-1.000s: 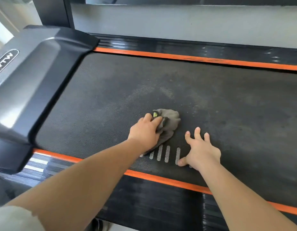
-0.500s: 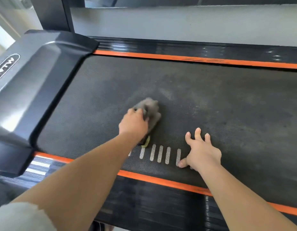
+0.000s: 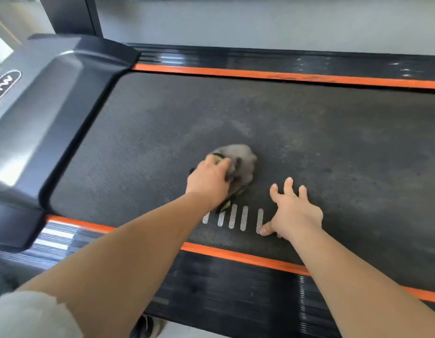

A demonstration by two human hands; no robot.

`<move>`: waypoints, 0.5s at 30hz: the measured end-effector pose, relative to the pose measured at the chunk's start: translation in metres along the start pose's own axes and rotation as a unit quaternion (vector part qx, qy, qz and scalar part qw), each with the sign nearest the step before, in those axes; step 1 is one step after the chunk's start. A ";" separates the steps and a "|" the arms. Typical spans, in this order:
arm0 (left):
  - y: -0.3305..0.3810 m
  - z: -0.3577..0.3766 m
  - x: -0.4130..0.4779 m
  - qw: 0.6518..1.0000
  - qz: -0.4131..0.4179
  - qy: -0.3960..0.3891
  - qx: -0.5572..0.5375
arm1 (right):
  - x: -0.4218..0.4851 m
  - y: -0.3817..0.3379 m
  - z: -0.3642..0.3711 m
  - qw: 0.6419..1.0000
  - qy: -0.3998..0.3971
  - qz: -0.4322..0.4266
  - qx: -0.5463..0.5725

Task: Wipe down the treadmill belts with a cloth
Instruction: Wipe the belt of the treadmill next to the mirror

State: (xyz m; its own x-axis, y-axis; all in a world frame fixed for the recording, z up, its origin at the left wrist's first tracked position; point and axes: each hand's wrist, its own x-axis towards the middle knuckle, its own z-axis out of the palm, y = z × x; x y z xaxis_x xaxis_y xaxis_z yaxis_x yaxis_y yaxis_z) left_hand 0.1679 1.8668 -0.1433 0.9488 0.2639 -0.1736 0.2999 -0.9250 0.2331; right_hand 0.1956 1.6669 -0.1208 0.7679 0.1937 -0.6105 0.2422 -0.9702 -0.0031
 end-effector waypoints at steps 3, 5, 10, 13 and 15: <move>0.016 0.013 -0.019 0.996 -0.070 0.037 -0.037 | 0.001 0.001 0.002 1.000 0.002 -0.003 -0.010; 0.026 0.024 -0.053 0.999 0.007 0.015 -0.047 | 0.002 0.001 0.002 1.000 0.003 0.002 -0.003; -0.007 0.013 -0.095 0.983 0.164 -0.082 -0.029 | 0.001 0.001 0.004 1.000 0.017 0.002 -0.004; -0.044 -0.003 -0.065 0.995 0.080 -0.037 0.039 | 0.000 0.001 0.002 1.000 0.002 -0.001 -0.012; -0.051 -0.004 -0.058 0.999 -0.050 0.006 0.017 | -0.001 0.000 0.001 1.000 0.001 0.004 -0.013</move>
State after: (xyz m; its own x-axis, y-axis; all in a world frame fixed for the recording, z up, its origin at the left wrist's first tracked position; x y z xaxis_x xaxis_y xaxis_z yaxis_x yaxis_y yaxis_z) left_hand 0.0984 1.8995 -0.1418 0.9153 0.3589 -0.1827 0.3901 -0.9027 0.1816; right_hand 0.1941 1.6667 -0.1212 0.7708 0.1865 -0.6092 0.2516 -0.9676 0.0222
